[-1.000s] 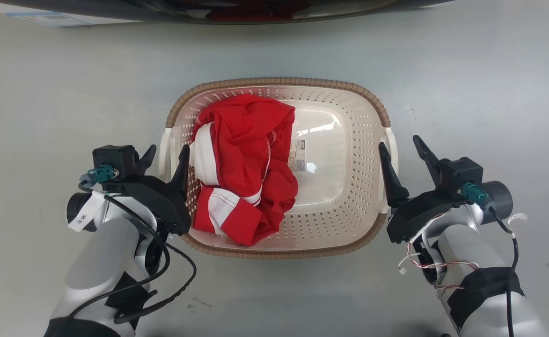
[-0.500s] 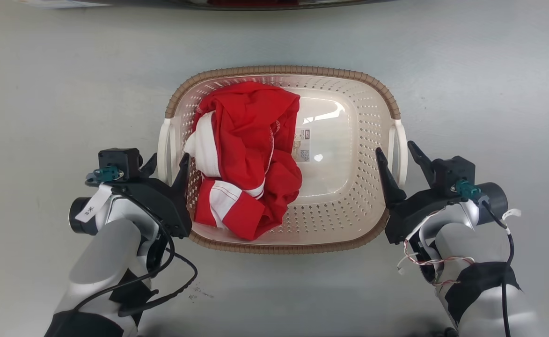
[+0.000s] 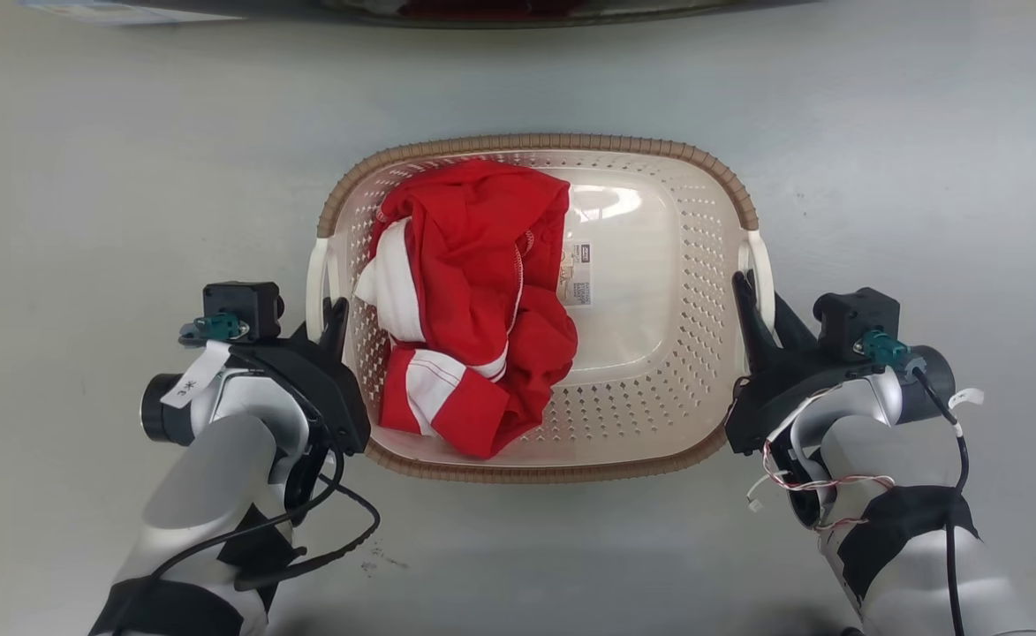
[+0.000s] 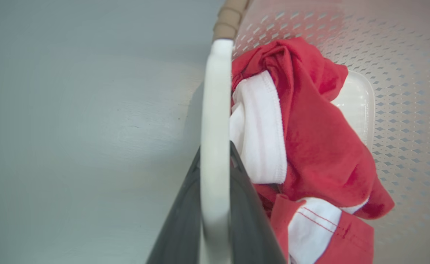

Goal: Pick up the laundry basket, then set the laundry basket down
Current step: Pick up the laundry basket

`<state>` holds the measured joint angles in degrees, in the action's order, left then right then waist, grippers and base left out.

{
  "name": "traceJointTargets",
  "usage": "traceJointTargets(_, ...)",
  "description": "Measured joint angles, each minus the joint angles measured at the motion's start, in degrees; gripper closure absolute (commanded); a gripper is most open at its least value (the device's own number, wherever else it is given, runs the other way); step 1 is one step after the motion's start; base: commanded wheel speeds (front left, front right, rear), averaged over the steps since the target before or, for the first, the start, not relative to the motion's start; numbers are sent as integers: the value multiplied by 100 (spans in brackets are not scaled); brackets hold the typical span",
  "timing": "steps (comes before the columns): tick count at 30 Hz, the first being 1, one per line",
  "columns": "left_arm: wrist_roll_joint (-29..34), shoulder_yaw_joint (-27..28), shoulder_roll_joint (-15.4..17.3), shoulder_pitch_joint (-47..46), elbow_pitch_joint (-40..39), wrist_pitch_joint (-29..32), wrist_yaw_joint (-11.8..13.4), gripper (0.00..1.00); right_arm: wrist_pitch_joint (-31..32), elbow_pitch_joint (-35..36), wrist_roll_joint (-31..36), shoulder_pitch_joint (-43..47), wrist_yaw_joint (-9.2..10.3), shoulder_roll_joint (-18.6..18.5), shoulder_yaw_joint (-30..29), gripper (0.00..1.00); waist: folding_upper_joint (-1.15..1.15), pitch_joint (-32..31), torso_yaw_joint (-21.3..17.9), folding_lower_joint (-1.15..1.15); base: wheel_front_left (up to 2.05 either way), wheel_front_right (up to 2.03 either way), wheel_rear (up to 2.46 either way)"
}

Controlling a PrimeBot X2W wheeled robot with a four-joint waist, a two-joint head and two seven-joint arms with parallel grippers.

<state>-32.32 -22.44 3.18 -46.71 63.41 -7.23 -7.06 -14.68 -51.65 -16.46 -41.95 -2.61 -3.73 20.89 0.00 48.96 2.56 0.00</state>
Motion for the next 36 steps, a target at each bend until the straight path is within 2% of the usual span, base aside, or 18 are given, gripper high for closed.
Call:
traceJointTargets(12,-130,-94,-113,1,327,89,-23,100,-1,-572,-96,-89,-145,8,81,100,0,-445,17,0,0,0,0)
traceJointTargets(23,-393,-232,-170,53,538,548,-48,100,222,-1156,-176,-151,-301,42,169,100,0,-1033,22,0,0,0,0)
traceJointTargets(36,-717,-368,-186,355,636,1046,-48,100,464,-1424,-428,-152,-396,52,427,100,0,-1807,27,0,0,0,0)
